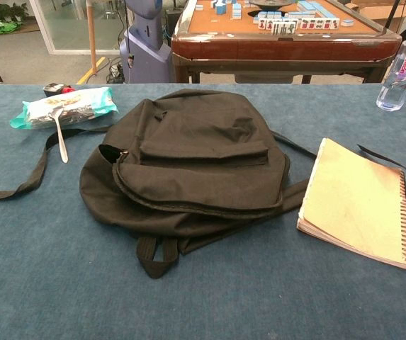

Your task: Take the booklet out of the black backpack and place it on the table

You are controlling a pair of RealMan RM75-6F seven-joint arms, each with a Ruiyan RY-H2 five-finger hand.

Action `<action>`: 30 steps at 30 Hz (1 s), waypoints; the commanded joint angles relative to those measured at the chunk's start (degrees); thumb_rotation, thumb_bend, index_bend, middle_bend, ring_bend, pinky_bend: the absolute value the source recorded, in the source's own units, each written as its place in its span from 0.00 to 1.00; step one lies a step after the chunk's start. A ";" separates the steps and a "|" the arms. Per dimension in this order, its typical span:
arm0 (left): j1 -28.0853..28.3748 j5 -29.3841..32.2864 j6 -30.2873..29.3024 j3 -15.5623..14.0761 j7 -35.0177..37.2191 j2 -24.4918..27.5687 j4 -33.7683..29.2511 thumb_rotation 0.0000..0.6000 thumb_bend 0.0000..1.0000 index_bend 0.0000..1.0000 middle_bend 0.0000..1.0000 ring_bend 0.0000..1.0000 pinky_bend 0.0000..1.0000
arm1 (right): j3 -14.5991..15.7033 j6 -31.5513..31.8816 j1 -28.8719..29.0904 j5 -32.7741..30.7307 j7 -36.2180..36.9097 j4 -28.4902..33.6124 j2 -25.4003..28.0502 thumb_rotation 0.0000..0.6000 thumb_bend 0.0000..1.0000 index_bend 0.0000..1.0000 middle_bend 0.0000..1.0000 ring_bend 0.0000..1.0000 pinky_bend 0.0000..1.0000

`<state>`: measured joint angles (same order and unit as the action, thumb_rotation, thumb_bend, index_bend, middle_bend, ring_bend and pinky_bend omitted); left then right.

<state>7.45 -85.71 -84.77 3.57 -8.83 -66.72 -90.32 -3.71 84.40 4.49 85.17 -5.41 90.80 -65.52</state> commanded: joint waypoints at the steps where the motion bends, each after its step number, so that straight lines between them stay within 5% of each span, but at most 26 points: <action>1: 0.01 0.15 0.21 -0.09 -0.12 0.09 -0.19 1.00 0.20 0.21 0.16 0.22 0.21 | 0.04 -0.01 -0.05 -0.04 0.10 -0.10 -0.04 1.00 0.21 0.23 0.27 0.17 0.15; 30: 0.18 -0.65 -0.02 -0.46 -1.27 1.40 -2.77 1.00 0.20 0.21 0.16 0.22 0.21 | 0.36 -4.03 3.62 3.21 2.49 0.02 0.60 1.00 0.21 0.23 0.27 0.18 0.15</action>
<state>7.60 -86.17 -84.70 3.17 -9.94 -65.43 -92.91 -3.34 80.58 7.91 88.26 -3.11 90.81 -65.01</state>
